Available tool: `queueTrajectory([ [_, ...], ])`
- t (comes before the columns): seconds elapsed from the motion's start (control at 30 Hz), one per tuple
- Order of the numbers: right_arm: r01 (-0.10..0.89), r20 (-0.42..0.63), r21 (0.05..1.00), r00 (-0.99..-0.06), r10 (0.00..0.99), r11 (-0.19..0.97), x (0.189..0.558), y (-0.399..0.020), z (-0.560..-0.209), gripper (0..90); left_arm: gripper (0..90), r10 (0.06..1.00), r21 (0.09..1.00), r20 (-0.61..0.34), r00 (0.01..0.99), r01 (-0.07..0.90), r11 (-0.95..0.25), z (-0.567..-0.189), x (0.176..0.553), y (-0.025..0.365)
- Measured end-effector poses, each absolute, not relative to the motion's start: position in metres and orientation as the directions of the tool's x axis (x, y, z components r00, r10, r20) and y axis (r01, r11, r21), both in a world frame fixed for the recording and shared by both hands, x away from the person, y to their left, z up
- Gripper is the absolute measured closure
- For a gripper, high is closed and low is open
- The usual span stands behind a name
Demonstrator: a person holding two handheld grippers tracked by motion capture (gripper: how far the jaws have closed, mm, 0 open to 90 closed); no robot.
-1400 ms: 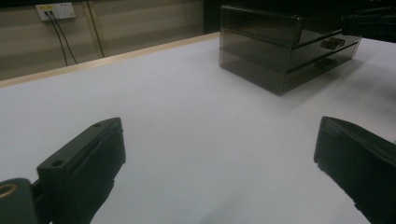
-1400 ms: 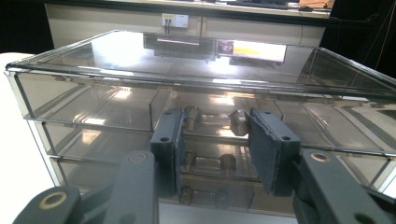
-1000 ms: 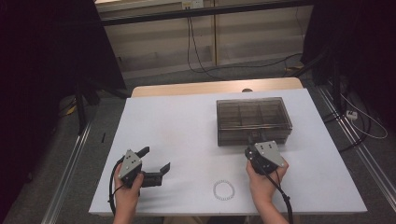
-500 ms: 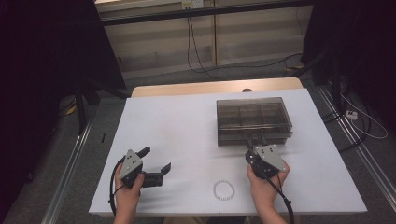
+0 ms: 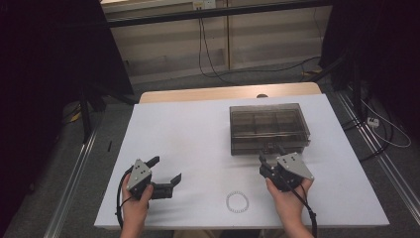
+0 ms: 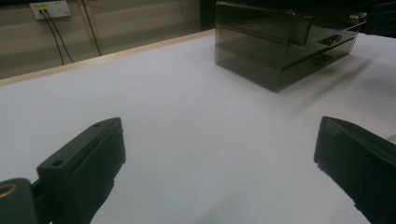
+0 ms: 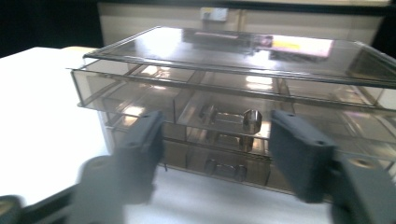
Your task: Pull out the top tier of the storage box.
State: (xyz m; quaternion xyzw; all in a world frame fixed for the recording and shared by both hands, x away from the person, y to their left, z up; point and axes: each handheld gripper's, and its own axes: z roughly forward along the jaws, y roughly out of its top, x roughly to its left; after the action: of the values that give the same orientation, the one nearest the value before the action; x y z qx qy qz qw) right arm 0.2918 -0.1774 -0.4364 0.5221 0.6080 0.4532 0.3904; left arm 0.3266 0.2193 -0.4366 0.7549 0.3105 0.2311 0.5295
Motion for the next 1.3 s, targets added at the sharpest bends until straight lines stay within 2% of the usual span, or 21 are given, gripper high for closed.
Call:
queueTrajectory([
  [0.13,0.315,0.037,0.948,-0.222,0.974,0.035,0.293,-0.192,-0.431,26.5,2.4,0.711,0.941,0.022,0.703,0.226,-0.252,-0.437,0.327,0.218],
  [0.4,0.317,0.061,0.947,-0.347,0.936,0.056,0.291,-0.215,-0.417,19.2,2.4,0.704,0.937,0.031,0.71,0.224,-0.267,-0.438,0.327,0.216],
  [0.63,0.316,0.042,0.942,-0.444,0.895,0.113,0.296,-0.218,-0.401,18.3,2.4,0.706,0.937,0.024,0.707,0.23,-0.262,-0.438,0.327,0.218],
  [0.93,0.348,0.03,0.92,-0.514,0.857,0.177,0.311,-0.217,-0.39,17.5,2.4,0.704,0.937,0.022,0.71,0.23,-0.262,-0.438,0.327,0.218],
  [1.17,0.386,0.028,0.896,-0.542,0.84,0.219,0.324,-0.22,-0.389,17.3,2.4,0.704,0.937,0.021,0.71,0.232,-0.262,-0.438,0.327,0.217],
  [1.3,0.376,0.009,0.896,-0.55,0.835,0.238,0.331,-0.219,-0.39,17.9,2.4,0.704,0.937,0.017,0.71,0.233,-0.258,-0.438,0.327,0.217],
])
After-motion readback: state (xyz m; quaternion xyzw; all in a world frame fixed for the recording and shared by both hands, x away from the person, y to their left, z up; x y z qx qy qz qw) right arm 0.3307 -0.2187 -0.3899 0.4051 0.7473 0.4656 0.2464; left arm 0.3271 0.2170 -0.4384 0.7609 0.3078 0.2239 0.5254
